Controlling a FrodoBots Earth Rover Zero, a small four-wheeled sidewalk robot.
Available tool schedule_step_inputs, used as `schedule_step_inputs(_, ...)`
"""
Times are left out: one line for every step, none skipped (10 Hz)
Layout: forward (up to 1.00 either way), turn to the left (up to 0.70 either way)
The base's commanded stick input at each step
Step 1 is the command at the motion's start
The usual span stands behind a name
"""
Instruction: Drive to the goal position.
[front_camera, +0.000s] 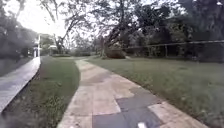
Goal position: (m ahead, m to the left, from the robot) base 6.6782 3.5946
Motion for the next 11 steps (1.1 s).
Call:
schedule_step_inputs(0.7,0.01)
schedule_step_inputs(0.7,0.02)
schedule_step_inputs(0.7,0.12)
schedule_step_inputs(0.7,0.14)
schedule_step_inputs(0.7,0.14)
schedule_step_inputs(0.7,0.14)
schedule_step_inputs(0.7,0.08)
schedule_step_inputs(0.7,0.03)
schedule_step_inputs(0.7,0.0)
schedule_step_inputs(0.7,0.0)
schedule_step_inputs(0.7,0.0)
